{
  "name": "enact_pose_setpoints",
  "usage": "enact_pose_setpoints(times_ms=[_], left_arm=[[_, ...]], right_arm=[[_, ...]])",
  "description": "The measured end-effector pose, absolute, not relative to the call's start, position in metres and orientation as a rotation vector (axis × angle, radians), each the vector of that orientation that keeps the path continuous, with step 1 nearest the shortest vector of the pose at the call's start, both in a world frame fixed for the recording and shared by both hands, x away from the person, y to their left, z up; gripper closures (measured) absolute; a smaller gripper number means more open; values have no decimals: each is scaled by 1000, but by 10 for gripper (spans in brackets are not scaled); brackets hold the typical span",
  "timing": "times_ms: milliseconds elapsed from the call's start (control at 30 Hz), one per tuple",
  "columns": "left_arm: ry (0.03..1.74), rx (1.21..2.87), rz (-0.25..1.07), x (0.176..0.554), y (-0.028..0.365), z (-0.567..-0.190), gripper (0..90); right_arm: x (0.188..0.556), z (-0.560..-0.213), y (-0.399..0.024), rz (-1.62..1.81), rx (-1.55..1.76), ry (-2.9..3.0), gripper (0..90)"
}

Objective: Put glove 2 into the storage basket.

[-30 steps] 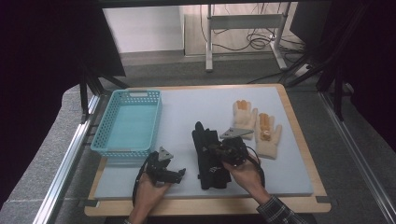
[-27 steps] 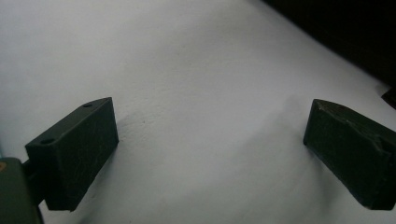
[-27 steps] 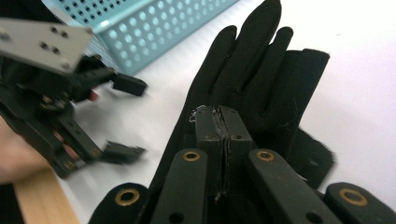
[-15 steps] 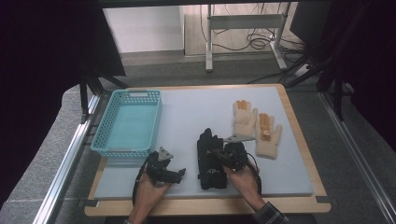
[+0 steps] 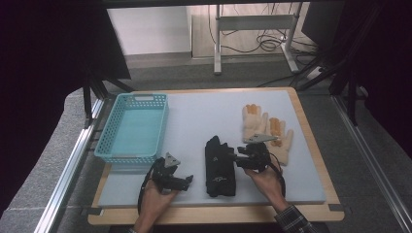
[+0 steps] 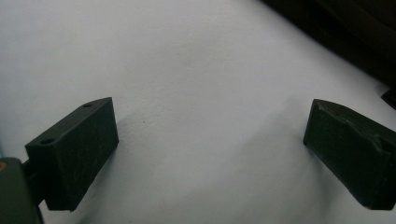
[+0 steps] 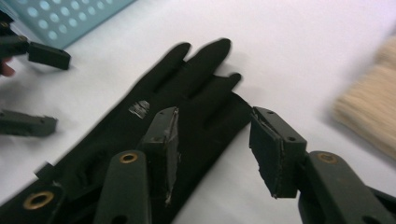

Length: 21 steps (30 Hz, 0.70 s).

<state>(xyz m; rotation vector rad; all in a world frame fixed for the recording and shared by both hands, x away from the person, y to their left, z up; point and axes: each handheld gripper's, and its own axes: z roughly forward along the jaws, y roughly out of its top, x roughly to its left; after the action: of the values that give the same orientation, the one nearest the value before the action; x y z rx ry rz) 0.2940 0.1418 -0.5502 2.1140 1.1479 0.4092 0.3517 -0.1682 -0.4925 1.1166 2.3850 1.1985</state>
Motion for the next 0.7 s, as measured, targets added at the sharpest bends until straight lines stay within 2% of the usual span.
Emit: enact_pose_setpoints(times_ms=[200, 367, 467, 700], left_arm=[[1148, 2114, 409, 294, 142, -550, 33], [1144, 2115, 415, 293, 142, -550, 42], [1137, 2121, 414, 288, 144, -549, 52], [1154, 2119, 437, 276, 161, -551, 21]], right_arm=[[345, -499, -185, 1175, 1073, 2445, 531], [326, -511, -193, 1161, 999, 2515, 752], [315, -516, -195, 1164, 949, 2554, 825], [301, -528, -188, 1186, 850, 2637, 862]])
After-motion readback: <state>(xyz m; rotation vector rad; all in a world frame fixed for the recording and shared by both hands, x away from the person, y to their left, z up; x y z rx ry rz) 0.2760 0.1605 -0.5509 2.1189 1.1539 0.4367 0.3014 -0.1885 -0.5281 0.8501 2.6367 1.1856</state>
